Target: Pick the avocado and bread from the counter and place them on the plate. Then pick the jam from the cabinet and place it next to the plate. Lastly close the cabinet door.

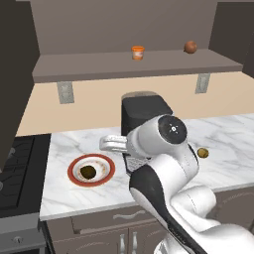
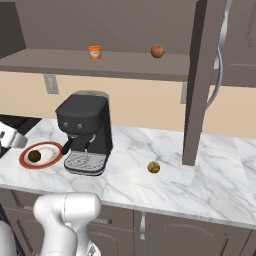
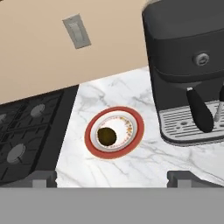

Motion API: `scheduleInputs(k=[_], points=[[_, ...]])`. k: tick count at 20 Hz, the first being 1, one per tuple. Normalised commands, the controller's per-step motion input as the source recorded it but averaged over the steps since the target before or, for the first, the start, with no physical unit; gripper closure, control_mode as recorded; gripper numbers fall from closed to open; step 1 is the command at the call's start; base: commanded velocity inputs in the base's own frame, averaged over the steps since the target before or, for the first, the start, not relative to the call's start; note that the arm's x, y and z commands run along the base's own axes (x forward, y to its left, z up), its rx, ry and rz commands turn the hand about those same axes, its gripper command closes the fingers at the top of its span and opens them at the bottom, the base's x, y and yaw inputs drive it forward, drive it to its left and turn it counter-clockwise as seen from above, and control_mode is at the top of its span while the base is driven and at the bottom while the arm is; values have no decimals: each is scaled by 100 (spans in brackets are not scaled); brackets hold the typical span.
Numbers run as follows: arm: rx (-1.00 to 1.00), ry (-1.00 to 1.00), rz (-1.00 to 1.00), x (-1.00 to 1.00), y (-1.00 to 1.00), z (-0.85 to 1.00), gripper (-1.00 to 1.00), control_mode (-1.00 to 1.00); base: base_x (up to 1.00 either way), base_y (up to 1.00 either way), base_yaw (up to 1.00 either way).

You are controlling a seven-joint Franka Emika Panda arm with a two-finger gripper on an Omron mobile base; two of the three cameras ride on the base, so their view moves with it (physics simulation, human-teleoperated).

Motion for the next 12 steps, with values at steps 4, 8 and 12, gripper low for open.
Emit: scheduleInputs(k=[4, 8, 12], points=[[5, 15, -8, -8, -49, 37, -100, -100, 0, 0, 0], [1, 12, -5, -4, -50, 27, -100, -100, 0, 0, 0], [0, 10, -3, -3, -51, 21, -100, -100, 0, 0, 0]])
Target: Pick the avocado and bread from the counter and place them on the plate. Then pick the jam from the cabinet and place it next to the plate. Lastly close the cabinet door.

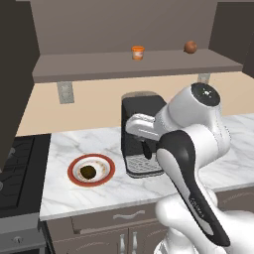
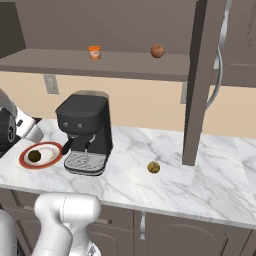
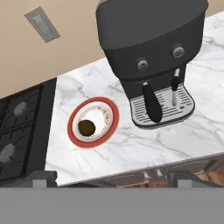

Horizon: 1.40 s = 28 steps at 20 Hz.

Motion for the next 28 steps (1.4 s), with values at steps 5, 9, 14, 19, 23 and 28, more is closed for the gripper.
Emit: scheduleInputs(k=[5, 9, 14, 19, 23, 28], points=[[1, 9, 0, 0, -43, 9, -100, -100, 0, 0, 0], [2, 5, 0, 0, -33, 4, -100, -100, 0, 0, 0], [-2, 0, 0, 0, -34, 0, -100, -100, 0, 0, 0], [-8, 0, 0, 0, -34, 0, -100, -100, 0, 0, 0], [-10, 0, 0, 0, -32, 0, -100, -100, 0, 0, 0], [-9, 0, 0, 0, -33, 0, -100, -100, 0, 0, 0]])
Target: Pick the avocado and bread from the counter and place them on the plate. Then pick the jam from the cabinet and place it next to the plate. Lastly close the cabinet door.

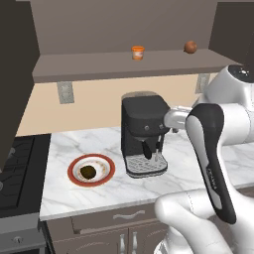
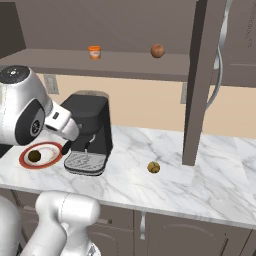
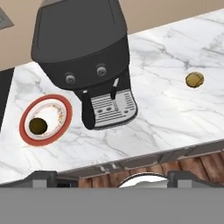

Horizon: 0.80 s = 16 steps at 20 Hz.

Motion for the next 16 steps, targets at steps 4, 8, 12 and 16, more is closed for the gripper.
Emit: scheduleInputs(k=[4, 8, 12, 16], points=[[-3, 0, 0, 0, -34, 0, -100, -100, 0, 0, 0], [-1, 0, 0, 0, -34, 0, -100, -100, 0, 0, 0], [0, 0, 0, 0, -36, 0, -100, -100, 0, 0, 0], [0, 0, 0, 0, -31, 0, -100, -100, 0, 0, 0]])
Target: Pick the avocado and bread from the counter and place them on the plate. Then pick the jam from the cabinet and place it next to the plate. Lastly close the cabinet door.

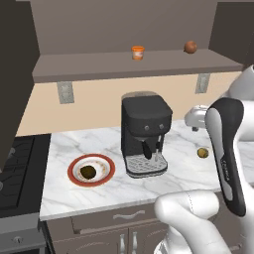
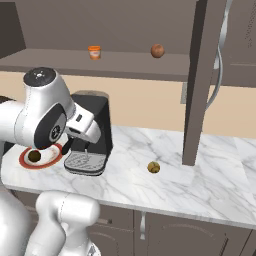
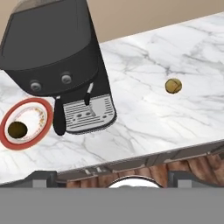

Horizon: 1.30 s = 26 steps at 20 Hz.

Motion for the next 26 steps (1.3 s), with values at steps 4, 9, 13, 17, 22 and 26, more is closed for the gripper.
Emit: scheduleInputs(k=[4, 9, 13, 17, 22, 26], points=[[0, 0, 2, 0, -30, 0, -100, -100, 0, 0, 0], [0, 0, 5, 0, -30, -3, -100, -100, 0, 0, 0], [-2, 0, 6, 0, -29, -8, -100, -100, 0, 0, 0], [-2, 0, 7, 0, -29, -12, -100, -100, 0, 0, 0], [-3, 0, 7, 3, -26, -16, -100, -100, 0, 0, 0], [-3, 0, 7, 8, -19, -18, -100, -100, 0, 0, 0]])
